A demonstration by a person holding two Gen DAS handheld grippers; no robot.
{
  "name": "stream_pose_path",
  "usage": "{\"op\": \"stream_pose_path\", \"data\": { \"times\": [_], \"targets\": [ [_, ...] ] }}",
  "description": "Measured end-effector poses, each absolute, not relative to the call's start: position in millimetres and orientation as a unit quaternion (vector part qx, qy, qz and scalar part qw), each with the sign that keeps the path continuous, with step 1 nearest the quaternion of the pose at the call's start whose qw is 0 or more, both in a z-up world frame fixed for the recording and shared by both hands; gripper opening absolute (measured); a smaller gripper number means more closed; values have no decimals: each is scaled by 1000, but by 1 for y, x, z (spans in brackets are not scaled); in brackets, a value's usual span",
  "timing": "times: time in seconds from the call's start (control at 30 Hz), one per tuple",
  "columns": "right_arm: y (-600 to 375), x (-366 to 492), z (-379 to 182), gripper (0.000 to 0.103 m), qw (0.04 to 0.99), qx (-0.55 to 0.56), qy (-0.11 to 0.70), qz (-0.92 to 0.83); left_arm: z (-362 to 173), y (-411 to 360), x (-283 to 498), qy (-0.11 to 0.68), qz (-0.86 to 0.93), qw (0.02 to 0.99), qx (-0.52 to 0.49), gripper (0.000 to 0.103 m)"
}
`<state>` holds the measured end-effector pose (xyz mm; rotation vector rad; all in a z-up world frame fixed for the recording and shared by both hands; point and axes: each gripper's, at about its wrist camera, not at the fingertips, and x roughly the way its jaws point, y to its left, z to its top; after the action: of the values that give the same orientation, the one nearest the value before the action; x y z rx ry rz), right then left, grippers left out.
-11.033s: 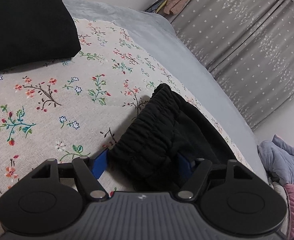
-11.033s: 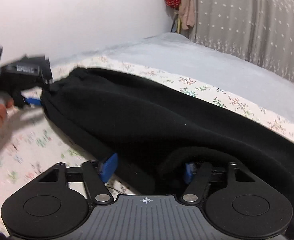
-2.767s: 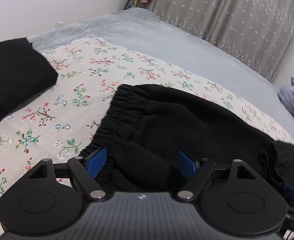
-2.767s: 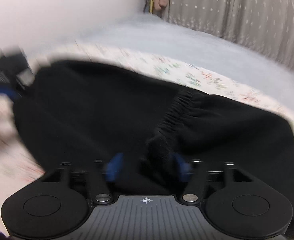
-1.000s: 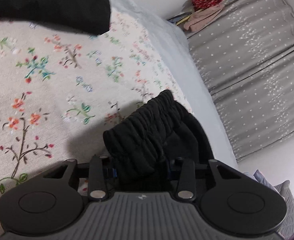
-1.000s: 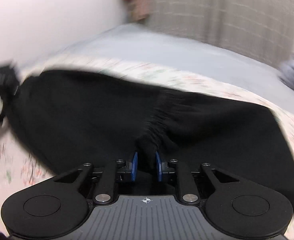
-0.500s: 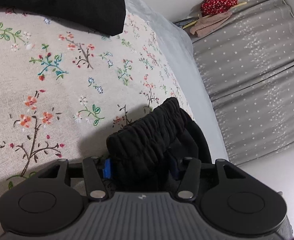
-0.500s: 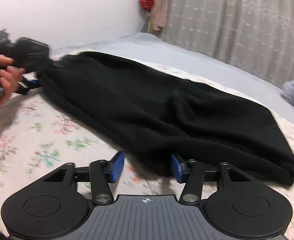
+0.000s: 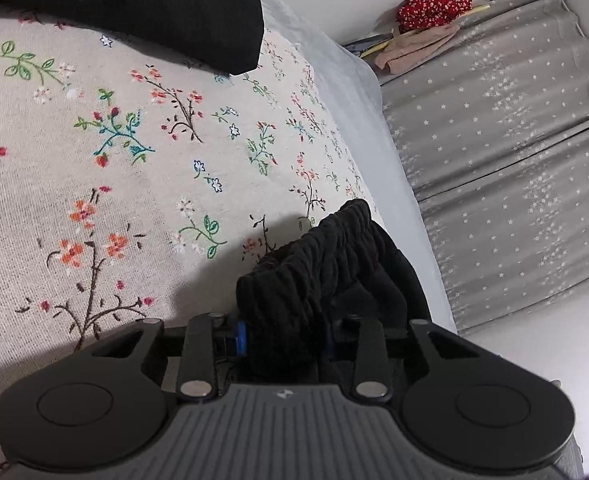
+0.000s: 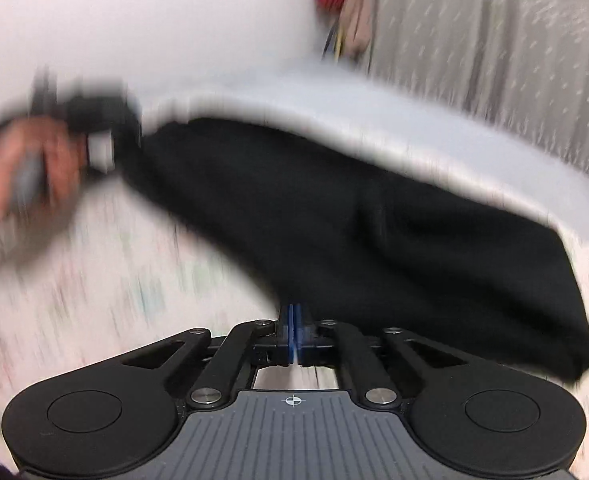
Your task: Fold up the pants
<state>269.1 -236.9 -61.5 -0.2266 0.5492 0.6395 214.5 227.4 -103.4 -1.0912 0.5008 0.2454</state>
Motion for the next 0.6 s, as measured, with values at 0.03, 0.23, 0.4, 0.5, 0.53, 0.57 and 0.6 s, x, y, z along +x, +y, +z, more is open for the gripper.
{"op": "stream_pose_path", "data": {
  "times": [0.03, 0.23, 0.4, 0.5, 0.53, 0.57, 0.6],
  "targets": [
    [-229, 277, -50, 8, 908, -87, 254, 321, -103, 226, 214, 235, 116, 821, -507, 48],
    [-145, 357, -73, 8, 881, -59, 344, 319, -107, 232, 209, 235, 102, 805, -535, 51],
    [-119, 332, -109, 8, 858, -87, 371, 343, -100, 239, 205, 207, 96, 794, -564, 73],
    [-126, 334, -109, 8, 848, -59, 393, 351, -94, 239, 207, 203, 92, 800, -558, 80],
    [-126, 337, -108, 8, 844, -57, 399, 354, -93, 236, 209, 212, 90, 805, -547, 82],
    [-126, 339, -108, 8, 842, -60, 402, 354, -92, 232, 213, 224, 86, 809, -536, 87],
    [-123, 337, -109, 8, 843, -66, 401, 353, -93, 227, 217, 233, 78, 814, -527, 93]
  ]
}}
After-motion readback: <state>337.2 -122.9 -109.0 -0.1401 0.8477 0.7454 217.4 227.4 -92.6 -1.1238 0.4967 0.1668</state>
